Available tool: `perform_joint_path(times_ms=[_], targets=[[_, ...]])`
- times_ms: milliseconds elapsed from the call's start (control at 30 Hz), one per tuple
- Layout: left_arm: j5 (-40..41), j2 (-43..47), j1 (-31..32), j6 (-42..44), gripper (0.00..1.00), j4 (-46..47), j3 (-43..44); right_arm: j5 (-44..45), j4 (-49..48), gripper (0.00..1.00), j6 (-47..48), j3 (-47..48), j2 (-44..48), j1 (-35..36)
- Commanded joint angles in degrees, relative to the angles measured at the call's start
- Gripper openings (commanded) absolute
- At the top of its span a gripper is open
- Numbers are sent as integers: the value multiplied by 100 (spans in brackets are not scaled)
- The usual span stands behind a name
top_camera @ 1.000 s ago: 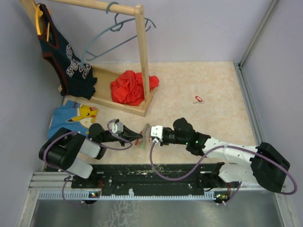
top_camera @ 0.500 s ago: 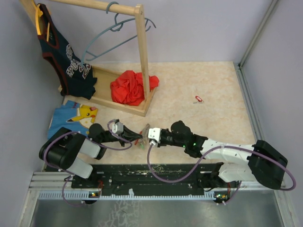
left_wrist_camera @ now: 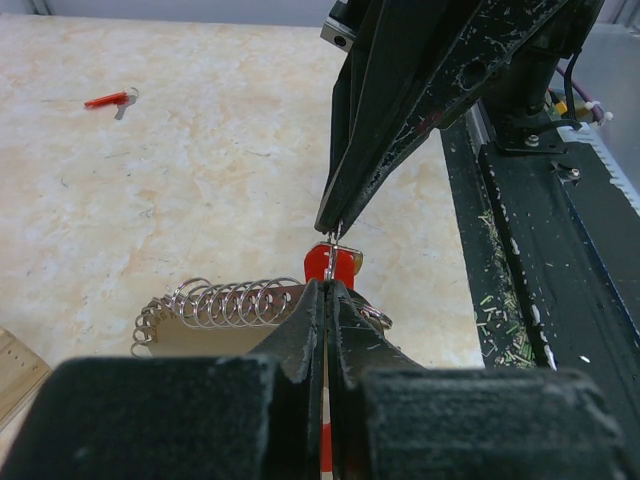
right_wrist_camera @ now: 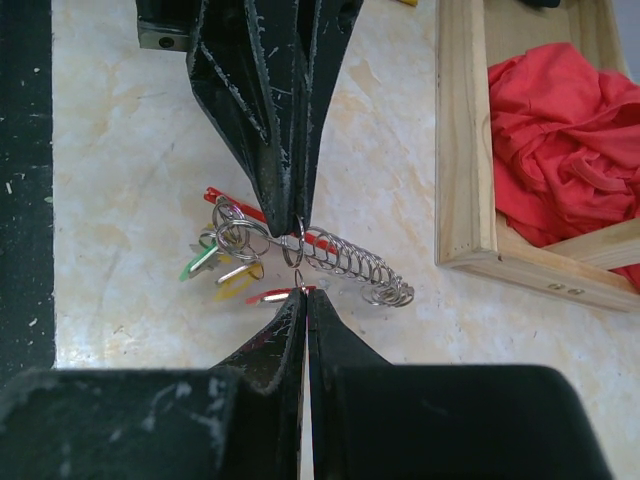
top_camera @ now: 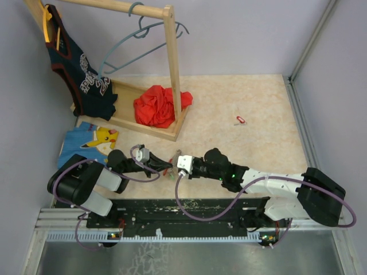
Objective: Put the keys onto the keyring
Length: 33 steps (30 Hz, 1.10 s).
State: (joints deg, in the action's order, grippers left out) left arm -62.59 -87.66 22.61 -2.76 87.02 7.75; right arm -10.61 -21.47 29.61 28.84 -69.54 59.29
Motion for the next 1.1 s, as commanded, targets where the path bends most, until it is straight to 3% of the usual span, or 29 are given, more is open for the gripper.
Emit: perform_joint_path(times_ms=[0, 1067], targets=[[-32, -50, -31, -5, 1, 1343, -65, 156, -453, 0, -271, 15, 56, 96], [14, -67, -43, 11, 1, 1413, -82, 250, -510, 0, -844, -123, 221, 101]])
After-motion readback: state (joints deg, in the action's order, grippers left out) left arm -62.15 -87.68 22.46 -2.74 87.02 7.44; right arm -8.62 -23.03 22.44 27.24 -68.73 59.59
